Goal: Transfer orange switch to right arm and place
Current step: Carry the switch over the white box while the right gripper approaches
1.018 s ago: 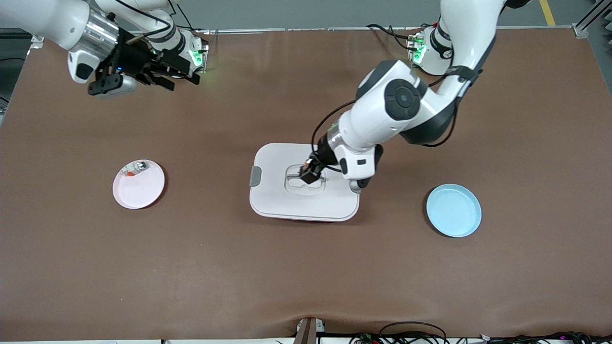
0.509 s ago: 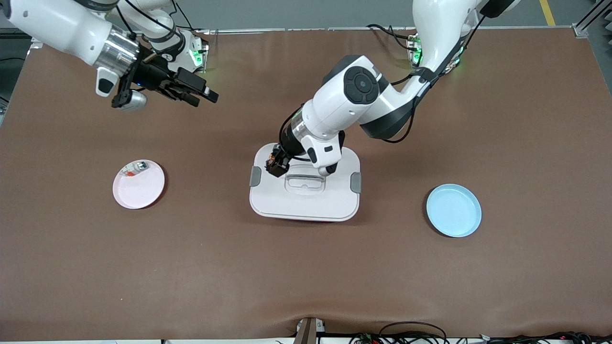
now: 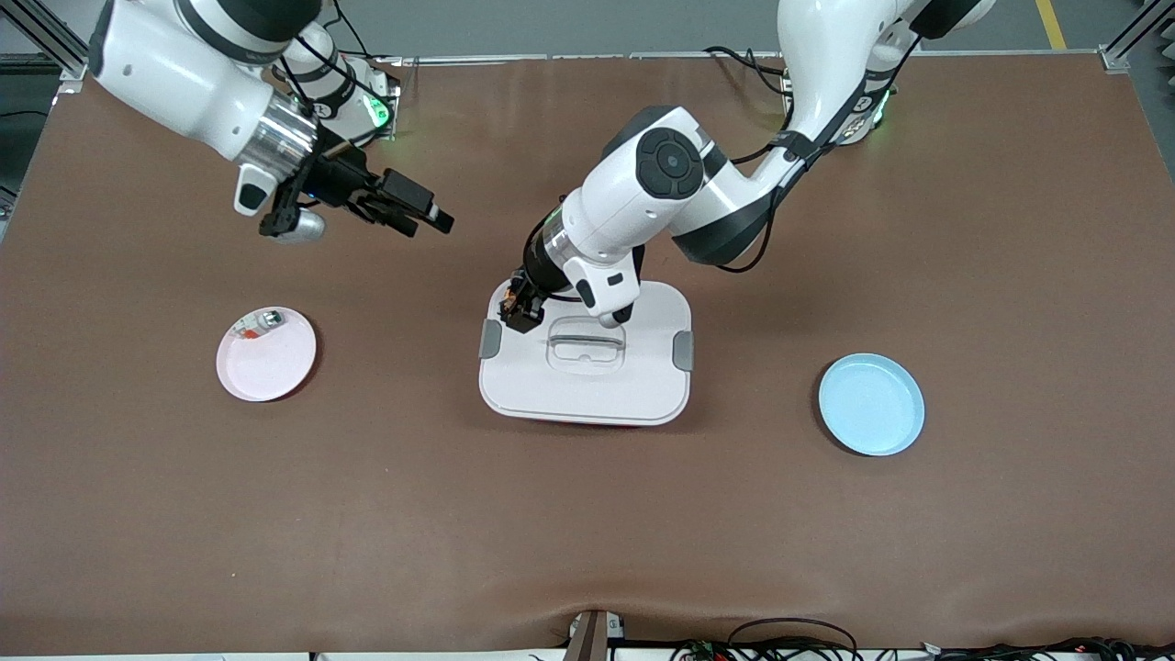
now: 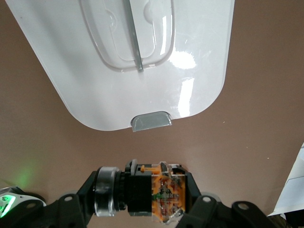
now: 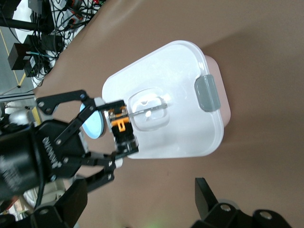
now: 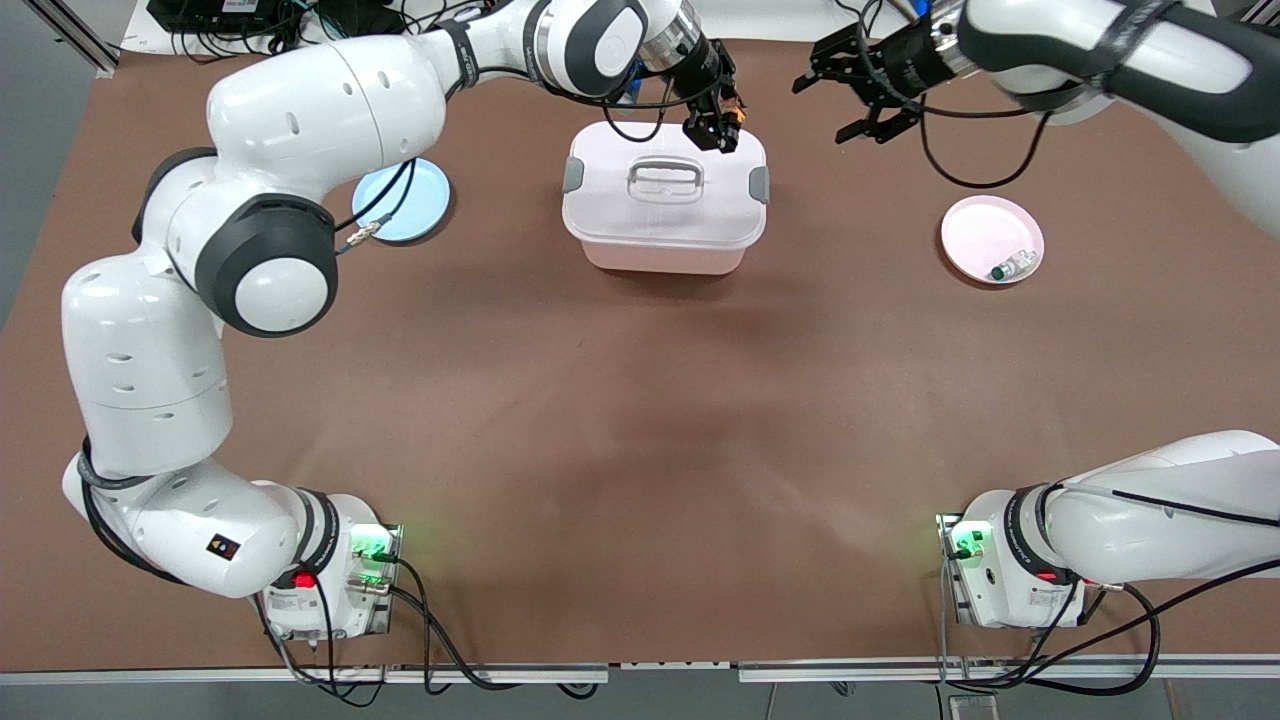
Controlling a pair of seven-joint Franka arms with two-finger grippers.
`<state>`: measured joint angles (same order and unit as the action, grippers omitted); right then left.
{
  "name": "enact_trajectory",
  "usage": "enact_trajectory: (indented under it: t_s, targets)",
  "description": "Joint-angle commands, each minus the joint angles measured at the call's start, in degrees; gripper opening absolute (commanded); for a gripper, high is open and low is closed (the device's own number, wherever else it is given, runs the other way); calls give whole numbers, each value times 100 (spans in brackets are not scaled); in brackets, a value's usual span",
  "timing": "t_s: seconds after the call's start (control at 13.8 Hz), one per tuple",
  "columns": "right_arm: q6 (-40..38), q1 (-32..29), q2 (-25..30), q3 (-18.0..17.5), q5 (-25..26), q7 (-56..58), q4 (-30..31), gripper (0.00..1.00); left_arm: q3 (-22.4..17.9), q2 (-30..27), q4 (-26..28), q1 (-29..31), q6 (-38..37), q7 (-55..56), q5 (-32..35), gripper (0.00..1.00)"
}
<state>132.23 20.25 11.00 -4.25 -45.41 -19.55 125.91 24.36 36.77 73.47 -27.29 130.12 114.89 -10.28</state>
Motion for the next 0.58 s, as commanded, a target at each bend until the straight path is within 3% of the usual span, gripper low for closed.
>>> enact_trajectory:
  t_s: [0.0, 0.51]
  targets:
    - [137, 94, -334, 39, -213, 144, -172, 100, -72, 32, -166, -101, -128, 69, -35, 0]
    - [355, 365, -598, 39, -415, 144, -216, 100, -80, 24, -166, -145, -128, 69, -26, 0]
